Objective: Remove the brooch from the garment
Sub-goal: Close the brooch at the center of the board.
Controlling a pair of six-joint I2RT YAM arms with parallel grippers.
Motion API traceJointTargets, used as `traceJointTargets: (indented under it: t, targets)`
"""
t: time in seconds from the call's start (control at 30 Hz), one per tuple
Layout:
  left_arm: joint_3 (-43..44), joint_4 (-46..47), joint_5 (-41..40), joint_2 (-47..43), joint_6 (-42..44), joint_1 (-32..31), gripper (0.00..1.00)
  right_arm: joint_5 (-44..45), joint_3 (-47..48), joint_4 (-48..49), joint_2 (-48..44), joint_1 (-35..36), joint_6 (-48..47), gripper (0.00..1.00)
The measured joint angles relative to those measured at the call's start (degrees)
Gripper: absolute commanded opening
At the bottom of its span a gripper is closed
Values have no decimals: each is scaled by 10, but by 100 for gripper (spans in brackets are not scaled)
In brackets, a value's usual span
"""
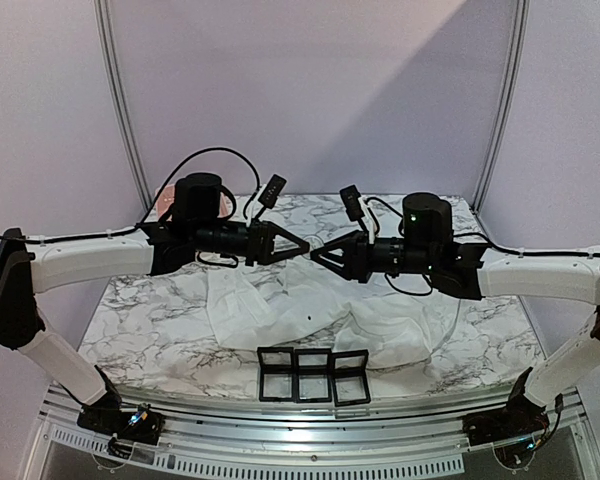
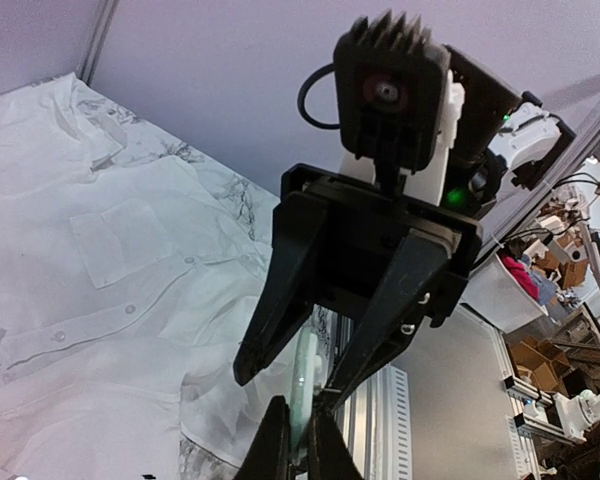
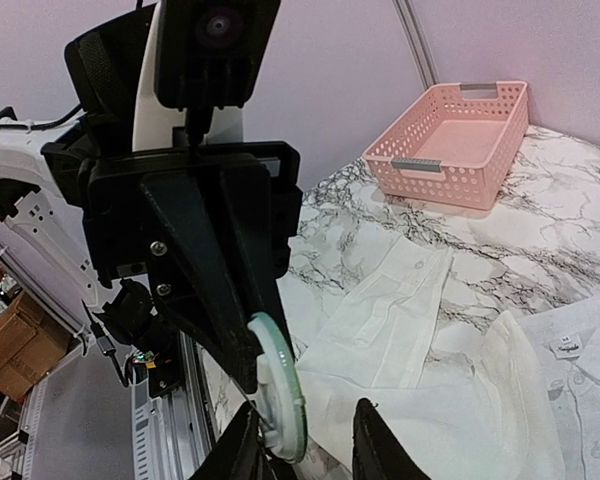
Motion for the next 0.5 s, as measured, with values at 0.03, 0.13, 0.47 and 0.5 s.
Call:
traceJointTargets:
  t: [0.03,0.13,0.47,0.5]
  targets:
    - [0,0,0,0,0,0,0,0,0,1,0,0,1,27]
    - [0,0,0,0,0,0,0,-1,0,2,0,0,3,24]
    - [0,1,3,0,1,-2,0,-3,0,6,0,3,18,18]
    - [0,1,3,0,2,-2,0,-3,0,6,0,3,19,16]
